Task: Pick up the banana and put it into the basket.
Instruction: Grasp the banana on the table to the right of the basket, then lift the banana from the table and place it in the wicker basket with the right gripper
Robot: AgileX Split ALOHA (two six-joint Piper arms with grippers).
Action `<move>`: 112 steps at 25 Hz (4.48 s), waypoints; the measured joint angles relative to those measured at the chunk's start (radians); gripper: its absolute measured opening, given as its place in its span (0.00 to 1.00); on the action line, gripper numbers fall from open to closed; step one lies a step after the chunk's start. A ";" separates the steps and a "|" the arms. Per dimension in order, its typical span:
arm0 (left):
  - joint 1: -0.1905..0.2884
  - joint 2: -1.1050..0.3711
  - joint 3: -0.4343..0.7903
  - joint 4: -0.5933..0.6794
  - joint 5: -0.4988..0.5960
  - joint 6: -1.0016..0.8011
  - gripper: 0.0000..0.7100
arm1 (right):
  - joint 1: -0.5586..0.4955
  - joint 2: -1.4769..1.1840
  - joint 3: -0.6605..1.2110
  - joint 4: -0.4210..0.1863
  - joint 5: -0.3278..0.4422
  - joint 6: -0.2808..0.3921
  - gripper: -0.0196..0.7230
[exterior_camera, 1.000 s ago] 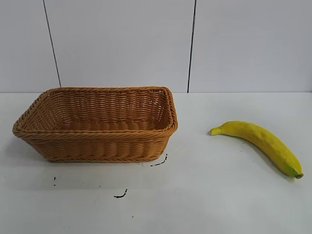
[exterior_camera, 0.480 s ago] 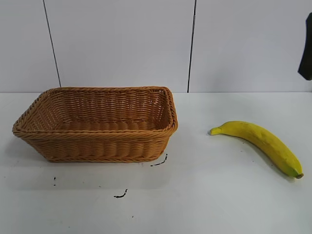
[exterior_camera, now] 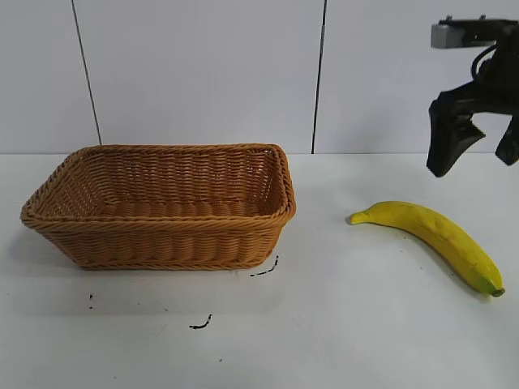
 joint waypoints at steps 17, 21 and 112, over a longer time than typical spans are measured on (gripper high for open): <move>0.000 0.000 0.000 0.000 0.000 0.000 0.97 | -0.005 0.107 -0.002 0.000 -0.136 0.001 0.96; 0.000 0.000 0.000 0.000 0.000 0.000 0.97 | -0.007 0.112 -0.002 -0.001 -0.142 0.025 0.91; 0.000 0.000 0.000 0.000 0.000 0.000 0.97 | 0.585 0.451 -0.824 -0.096 -0.023 -0.142 0.62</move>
